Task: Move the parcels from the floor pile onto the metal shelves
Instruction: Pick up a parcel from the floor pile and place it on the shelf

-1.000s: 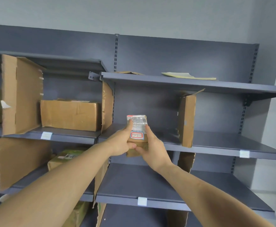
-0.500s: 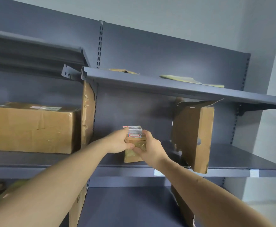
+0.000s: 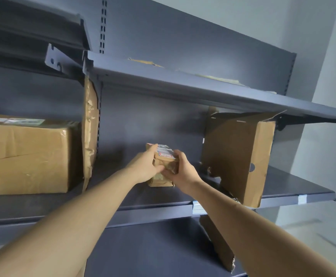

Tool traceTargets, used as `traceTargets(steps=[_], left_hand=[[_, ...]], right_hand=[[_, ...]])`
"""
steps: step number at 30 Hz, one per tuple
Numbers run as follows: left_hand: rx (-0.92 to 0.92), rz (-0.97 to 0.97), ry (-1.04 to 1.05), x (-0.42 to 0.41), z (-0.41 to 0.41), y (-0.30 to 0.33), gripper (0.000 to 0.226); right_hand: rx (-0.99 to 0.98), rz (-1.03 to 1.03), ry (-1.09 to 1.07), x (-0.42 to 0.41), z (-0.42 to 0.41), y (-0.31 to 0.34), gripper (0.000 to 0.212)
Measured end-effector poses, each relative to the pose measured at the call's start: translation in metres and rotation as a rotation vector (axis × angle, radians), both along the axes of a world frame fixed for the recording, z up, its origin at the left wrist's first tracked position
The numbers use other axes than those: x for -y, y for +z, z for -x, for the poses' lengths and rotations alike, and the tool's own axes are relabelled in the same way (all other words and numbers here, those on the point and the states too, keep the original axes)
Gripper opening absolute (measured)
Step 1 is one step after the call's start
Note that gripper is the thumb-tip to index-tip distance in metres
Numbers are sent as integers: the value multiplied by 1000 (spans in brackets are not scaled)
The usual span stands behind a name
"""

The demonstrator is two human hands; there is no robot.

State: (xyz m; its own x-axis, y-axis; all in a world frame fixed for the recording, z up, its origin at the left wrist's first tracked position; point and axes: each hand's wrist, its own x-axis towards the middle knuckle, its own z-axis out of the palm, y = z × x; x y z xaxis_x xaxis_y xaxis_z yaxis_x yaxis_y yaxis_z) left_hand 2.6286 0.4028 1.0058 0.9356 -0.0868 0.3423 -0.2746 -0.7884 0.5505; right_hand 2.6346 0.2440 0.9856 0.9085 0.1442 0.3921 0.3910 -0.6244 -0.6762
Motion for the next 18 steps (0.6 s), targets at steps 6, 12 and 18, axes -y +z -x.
traceTargets(steps=[6,12,18], left_hand=[[113,-59,17,3,9,-9,89],[283,-102,124,24,36,-16,86],[476,-160,121,57,83,-19,60]], right_hand=[[-26,-14,-94,6,17,-3,101],[29,-15,-145,37,53,-15,65],[15,-30,-187,81,109,-20,57]])
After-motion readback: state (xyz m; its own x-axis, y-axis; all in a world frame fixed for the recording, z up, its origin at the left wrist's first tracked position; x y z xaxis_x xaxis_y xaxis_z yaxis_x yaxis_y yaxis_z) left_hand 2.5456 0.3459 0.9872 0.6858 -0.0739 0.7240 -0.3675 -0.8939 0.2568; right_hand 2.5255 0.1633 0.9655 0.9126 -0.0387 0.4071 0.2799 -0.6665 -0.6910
